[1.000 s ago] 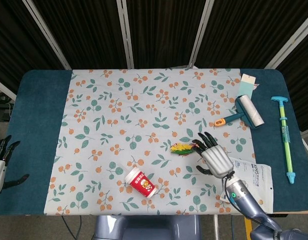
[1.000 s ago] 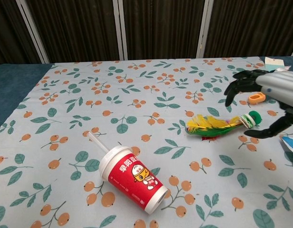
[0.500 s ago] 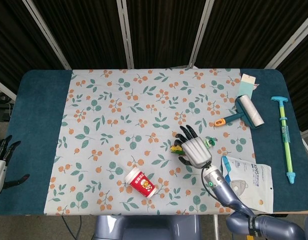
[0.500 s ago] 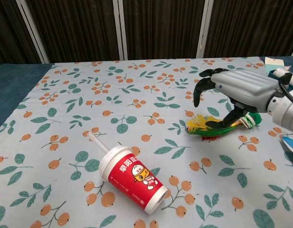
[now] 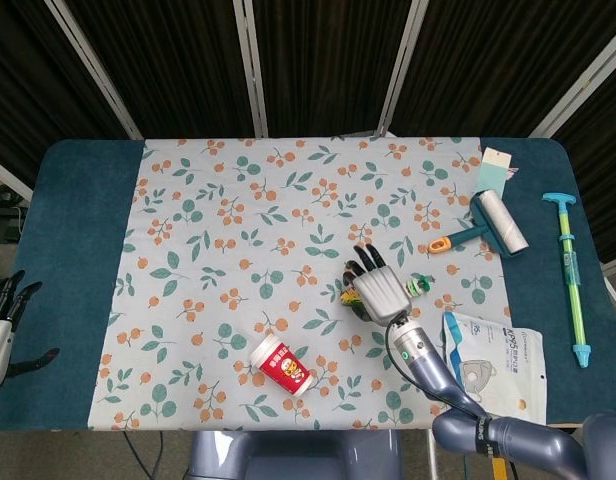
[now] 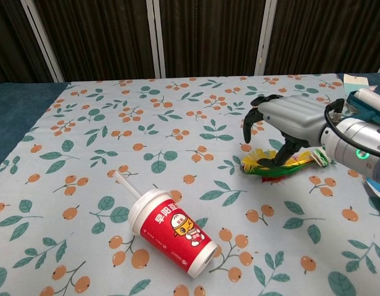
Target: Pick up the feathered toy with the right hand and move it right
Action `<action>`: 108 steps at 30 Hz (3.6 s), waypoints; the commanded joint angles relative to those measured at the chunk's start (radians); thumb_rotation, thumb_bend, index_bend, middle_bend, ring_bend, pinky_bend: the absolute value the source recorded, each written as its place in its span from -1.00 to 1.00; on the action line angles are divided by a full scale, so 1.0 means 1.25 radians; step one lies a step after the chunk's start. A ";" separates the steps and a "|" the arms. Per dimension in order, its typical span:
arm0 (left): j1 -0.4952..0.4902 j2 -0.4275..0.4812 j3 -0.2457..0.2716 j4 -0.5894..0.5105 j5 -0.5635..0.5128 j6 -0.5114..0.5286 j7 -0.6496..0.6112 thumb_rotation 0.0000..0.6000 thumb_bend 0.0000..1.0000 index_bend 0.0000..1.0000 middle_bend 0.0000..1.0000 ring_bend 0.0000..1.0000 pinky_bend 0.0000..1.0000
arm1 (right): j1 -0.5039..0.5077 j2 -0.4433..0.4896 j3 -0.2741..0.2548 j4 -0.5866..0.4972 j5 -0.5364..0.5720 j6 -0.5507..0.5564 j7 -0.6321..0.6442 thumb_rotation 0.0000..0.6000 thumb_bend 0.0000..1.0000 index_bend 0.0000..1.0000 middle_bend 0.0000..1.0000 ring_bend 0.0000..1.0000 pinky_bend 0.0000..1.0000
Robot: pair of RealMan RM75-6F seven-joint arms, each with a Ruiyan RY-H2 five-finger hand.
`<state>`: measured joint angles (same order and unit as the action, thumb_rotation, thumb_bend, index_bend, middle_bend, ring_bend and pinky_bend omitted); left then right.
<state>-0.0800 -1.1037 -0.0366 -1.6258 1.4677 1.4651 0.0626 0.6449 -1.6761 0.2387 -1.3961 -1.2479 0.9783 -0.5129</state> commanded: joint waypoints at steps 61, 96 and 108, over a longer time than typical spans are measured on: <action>-0.004 -0.002 0.000 -0.002 -0.004 -0.003 0.012 0.84 -0.70 -0.75 -1.00 -1.00 -1.00 | 0.036 0.078 0.123 -0.140 0.165 0.099 0.048 1.00 -0.15 0.28 -0.31 -1.00 -1.00; -0.003 -0.004 -0.001 -0.003 -0.006 -0.001 0.017 0.84 -0.70 -0.75 -1.00 -1.00 -1.00 | 0.026 0.150 0.150 -0.123 0.321 0.122 0.155 1.00 -0.15 0.28 -0.31 -1.00 -1.00; -0.003 -0.005 -0.002 -0.003 -0.006 0.000 0.019 0.85 -0.70 -0.75 -1.00 -1.00 -1.00 | 0.019 0.160 0.136 -0.117 0.328 0.125 0.169 1.00 -0.15 0.28 -0.31 -1.00 -1.00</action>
<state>-0.0837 -1.1095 -0.0384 -1.6292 1.4600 1.4648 0.0863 0.6697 -1.4763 0.4111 -1.5438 -0.8385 1.1352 -0.3028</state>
